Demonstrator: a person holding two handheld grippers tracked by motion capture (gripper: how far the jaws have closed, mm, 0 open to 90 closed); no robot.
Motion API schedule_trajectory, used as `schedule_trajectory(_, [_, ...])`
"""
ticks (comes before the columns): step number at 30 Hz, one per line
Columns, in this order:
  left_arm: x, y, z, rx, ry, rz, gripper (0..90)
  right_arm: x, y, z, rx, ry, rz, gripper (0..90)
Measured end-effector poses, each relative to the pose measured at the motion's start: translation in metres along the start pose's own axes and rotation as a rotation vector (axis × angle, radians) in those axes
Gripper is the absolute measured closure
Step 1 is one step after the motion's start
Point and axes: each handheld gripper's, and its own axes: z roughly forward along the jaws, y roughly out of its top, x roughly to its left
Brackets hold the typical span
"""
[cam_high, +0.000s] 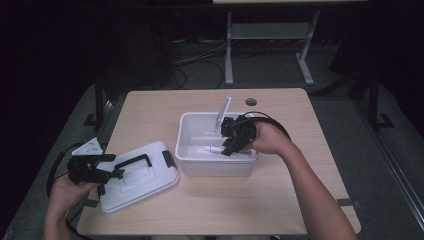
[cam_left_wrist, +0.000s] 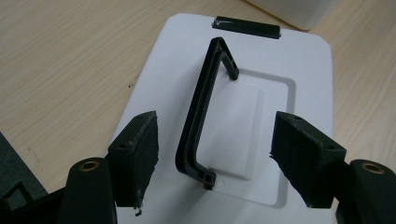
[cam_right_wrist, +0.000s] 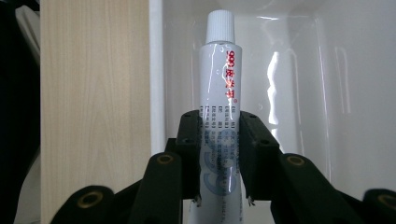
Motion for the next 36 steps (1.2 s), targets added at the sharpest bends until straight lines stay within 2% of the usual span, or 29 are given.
schedule_trajectory(11, [0.0, 0.0, 0.0, 0.001, -0.002, -0.005, 31.2, -0.005, -0.003, 0.011, 0.008, 0.011, 0.014, 71.1])
schedule_trajectory(26, [0.0, 0.0, 0.001, 0.003, -0.003, -0.004, 31.1, -0.012, -0.013, 0.027, 0.013, 0.033, 0.056, 71.1])
schedule_trajectory(36, [0.0, 0.0, 0.0, -0.001, -0.003, -0.007, 31.1, -0.014, -0.013, 0.029, 0.014, 0.033, 0.07, 70.8])
